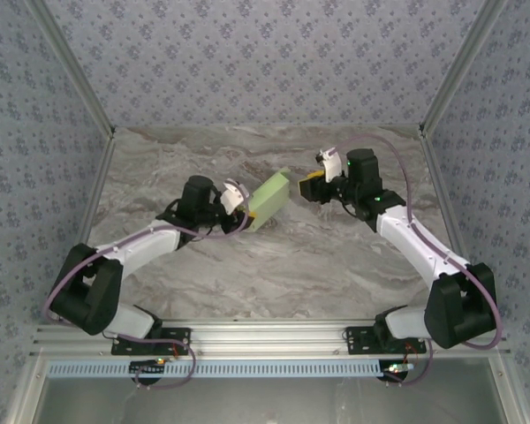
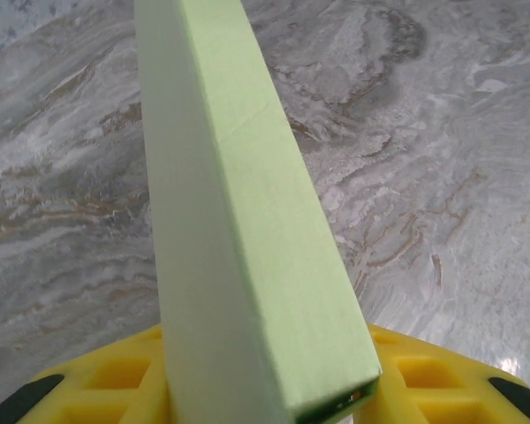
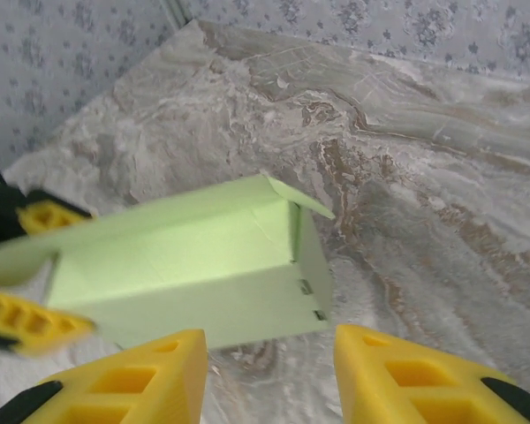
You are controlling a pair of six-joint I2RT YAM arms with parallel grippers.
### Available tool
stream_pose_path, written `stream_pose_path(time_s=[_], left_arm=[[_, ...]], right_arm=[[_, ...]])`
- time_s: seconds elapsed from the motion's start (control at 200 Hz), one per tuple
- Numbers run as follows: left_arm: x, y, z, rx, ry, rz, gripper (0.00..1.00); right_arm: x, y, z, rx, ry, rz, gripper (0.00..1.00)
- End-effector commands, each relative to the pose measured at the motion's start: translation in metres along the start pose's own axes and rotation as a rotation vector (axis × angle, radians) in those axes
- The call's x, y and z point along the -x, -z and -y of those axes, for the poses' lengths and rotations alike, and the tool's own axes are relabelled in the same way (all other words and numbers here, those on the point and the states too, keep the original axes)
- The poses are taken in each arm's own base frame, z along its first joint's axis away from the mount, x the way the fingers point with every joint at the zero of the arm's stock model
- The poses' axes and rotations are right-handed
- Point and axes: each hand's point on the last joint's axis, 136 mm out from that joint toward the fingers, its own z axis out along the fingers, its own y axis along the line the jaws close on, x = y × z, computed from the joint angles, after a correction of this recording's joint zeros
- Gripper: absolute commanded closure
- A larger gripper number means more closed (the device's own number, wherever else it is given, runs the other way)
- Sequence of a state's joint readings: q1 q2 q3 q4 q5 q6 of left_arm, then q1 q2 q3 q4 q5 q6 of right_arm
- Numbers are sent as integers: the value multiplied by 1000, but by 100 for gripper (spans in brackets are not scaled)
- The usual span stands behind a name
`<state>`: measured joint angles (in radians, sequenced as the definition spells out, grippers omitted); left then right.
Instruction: Fold the paper box
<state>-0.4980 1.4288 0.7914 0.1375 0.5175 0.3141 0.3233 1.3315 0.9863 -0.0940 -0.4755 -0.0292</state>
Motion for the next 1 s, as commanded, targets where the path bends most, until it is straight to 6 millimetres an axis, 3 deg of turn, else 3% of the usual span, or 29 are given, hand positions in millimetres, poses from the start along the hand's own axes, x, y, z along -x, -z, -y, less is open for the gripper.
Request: stream_pose_path(time_s=[0.0,0.27,0.5,0.62,0.645,0.994], left_arm=[[12,18,27,-181,-147,32,63],[2,27,32,-284,-187,-52,63],[1,27,33,-302,-200,-61,63],[3,27,34,-307,-203,-64,63],[3,27,34,-307,-204,-64,63],[3,26,33,-313,-201,-67,63]], right_arm=[[-3,4,-8,85,195,-23,56],[-29,-1,-24,228,417,-133,55],[-29,-6,-22,244,456,-178,56],[-37,-10,-25,276,456,-219,61],[-26,-10,-26,270,476,-207,62],[-30,-24,-30,277,496,-264,79]])
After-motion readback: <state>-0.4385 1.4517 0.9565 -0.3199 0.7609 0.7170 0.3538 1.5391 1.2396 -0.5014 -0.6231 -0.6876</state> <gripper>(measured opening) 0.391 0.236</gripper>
